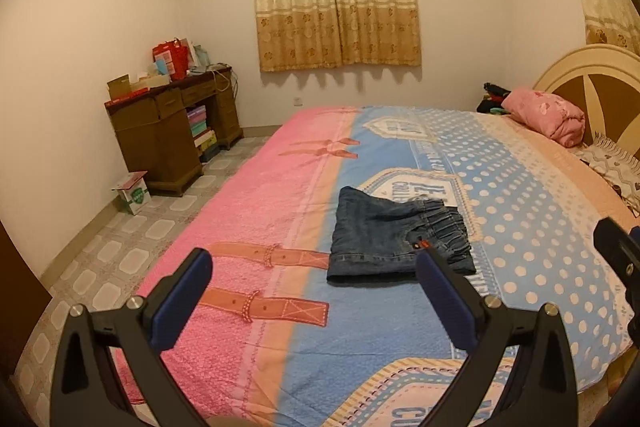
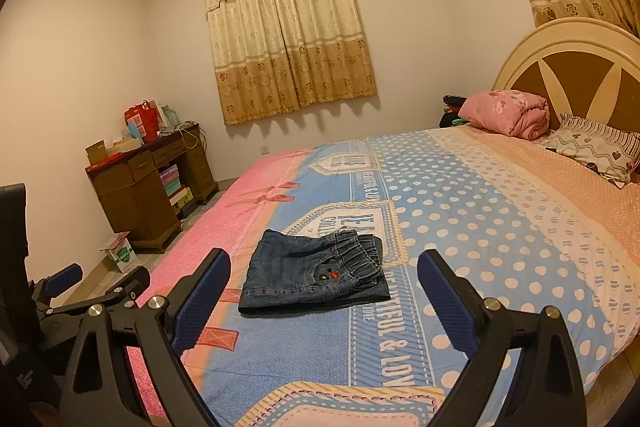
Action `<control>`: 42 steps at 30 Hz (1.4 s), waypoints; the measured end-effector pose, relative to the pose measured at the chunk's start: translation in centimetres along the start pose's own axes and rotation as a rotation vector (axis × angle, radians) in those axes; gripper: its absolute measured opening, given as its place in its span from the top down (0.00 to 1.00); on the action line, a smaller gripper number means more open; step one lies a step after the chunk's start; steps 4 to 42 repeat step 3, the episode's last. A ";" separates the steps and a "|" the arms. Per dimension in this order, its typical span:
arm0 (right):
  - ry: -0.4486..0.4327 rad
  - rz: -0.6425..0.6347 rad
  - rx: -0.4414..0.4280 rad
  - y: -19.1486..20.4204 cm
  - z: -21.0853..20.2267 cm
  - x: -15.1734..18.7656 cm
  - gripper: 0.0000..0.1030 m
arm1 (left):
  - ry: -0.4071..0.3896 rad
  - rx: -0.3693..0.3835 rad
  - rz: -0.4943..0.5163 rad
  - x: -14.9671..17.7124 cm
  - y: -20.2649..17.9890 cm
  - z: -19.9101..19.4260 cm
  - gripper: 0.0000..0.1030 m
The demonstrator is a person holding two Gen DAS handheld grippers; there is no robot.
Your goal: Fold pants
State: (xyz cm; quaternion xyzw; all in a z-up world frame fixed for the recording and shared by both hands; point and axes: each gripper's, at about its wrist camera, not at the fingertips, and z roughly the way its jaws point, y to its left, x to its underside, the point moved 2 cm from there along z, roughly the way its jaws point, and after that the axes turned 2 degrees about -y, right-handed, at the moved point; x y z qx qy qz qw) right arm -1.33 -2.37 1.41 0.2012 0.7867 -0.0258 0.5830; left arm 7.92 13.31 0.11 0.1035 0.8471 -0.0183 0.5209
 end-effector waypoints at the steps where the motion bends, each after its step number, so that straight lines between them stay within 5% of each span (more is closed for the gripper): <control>1: 0.001 0.002 0.001 0.0 0.0 0.0 0.07 | 0.004 -0.004 -0.003 0.0 0.1 0.1 0.00; 42: 0.005 0.005 0.002 -0.1 0.1 0.2 0.07 | 0.010 -0.002 -0.007 0.0 0.1 0.2 0.00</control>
